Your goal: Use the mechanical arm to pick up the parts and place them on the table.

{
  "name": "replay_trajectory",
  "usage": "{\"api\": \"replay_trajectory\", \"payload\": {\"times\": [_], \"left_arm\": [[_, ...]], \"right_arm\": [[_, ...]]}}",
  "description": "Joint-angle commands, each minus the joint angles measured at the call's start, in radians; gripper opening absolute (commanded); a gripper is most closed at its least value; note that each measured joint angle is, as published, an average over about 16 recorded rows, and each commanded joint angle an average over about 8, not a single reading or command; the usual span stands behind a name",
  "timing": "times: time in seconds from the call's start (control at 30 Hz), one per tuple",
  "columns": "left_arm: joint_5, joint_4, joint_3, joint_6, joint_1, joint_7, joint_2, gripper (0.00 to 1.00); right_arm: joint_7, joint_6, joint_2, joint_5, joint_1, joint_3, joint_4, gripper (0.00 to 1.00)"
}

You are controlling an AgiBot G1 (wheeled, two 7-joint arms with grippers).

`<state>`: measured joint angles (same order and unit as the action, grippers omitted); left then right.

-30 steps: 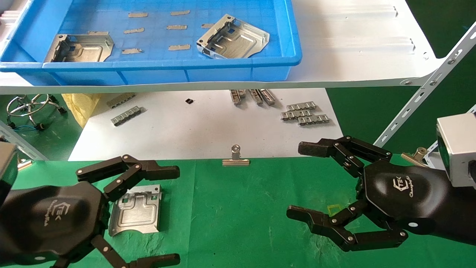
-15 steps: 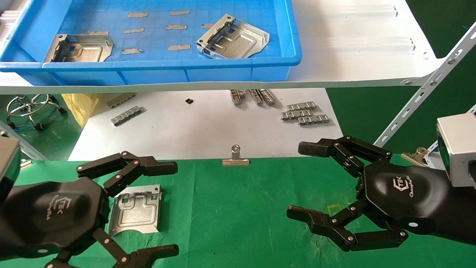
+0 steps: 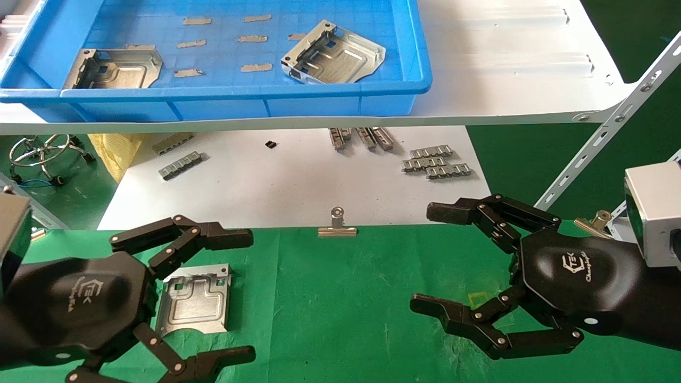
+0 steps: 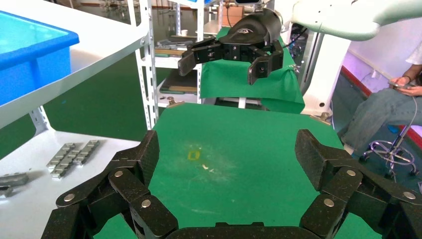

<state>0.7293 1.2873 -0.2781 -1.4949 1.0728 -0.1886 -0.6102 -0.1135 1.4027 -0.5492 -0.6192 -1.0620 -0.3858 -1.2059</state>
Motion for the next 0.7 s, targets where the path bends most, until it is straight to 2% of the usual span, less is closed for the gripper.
{"api": "replay_trajectory", "payload": {"times": [0.03,0.7], "left_arm": [[0.000,-0.001,0.000,0.000,0.000,0.000,0.000,1.00],[0.001,-0.004,-0.002,-0.001,0.002,0.002,-0.001,1.00]], "right_arm": [[0.000,0.000,0.000,0.000,0.000,0.000,0.000,1.00],[0.000,0.000,0.000,0.000,0.000,0.000,0.000,1.00]]}}
